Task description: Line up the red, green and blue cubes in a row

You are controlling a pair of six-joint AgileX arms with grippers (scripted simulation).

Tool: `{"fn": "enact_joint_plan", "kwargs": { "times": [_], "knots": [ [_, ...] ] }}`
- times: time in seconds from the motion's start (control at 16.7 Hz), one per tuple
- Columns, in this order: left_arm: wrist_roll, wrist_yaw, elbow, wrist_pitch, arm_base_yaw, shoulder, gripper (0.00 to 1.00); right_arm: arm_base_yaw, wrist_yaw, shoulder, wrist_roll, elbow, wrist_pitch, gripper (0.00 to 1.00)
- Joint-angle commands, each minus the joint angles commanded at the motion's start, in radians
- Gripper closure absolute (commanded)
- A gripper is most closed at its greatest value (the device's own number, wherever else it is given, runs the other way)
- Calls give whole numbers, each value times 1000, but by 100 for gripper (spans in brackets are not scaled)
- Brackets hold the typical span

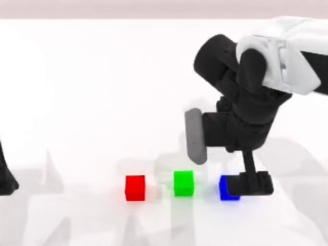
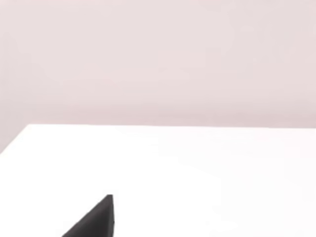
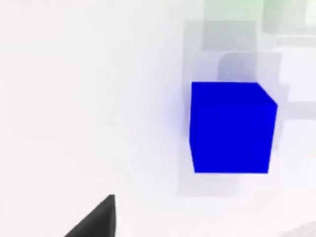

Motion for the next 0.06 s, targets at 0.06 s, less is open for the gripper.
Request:
{"fn": "enact_joint_plan", "kwargs": {
  "times": [0.06],
  "knots": [
    [0, 0, 0, 0, 0, 0, 0, 0, 0, -1, 0, 1, -2, 0]
  ]
}}
